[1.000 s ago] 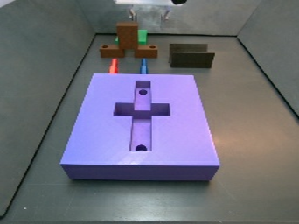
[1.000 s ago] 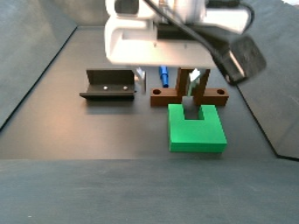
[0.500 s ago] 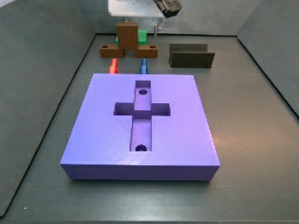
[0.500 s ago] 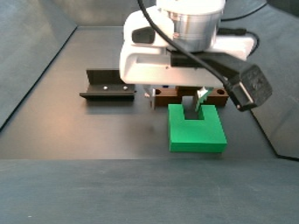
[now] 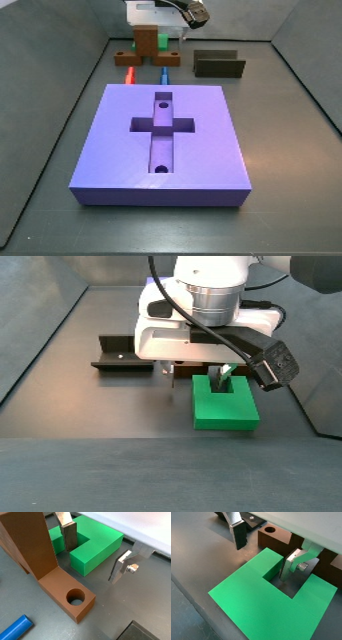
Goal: Pick up the green object. Move up. Place the green object on the fixture. Regrasp the green object. Move to above the board. Insert the green object.
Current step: Pick up the green object.
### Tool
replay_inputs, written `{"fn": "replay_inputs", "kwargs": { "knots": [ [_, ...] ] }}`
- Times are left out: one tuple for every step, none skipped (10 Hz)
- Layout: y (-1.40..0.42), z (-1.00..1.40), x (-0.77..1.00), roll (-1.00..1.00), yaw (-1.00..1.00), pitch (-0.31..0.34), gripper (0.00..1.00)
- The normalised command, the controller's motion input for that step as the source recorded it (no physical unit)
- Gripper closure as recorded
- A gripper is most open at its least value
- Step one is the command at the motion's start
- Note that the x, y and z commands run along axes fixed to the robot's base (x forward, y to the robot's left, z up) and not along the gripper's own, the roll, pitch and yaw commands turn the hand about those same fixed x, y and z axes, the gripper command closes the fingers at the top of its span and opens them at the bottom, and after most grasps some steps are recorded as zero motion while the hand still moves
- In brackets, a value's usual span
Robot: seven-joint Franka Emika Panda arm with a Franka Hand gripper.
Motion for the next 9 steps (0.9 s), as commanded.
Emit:
{"fn": "replay_inputs", "kwargs": {
  "knots": [
    [-0.01,-0.02,0.00,-0.06,0.00,0.000,0.00],
    [-0.02,0.00,0.00,-0.06,0.00,0.000,0.00],
    [-0.01,0.00,0.00,-0.06,0.00,0.000,0.00],
    [0.00,-0.06,-0.01,-0.06,0.00,-0.024,0.00],
    [0.00,-0.14,0.00,-0.04,0.00,-0.036,0.00],
    [0.00,-0.19,0.00,-0.01,0.00,-0.020,0.00],
    [0.00,-0.17,0.00,0.00,0.00,0.000,0.00],
    [0.00,-0.20,0.00,0.00,0.00,0.000,0.00],
    [0.00,-0.15,0.00,0.00,0.00,0.000,0.00]
  ]
}}
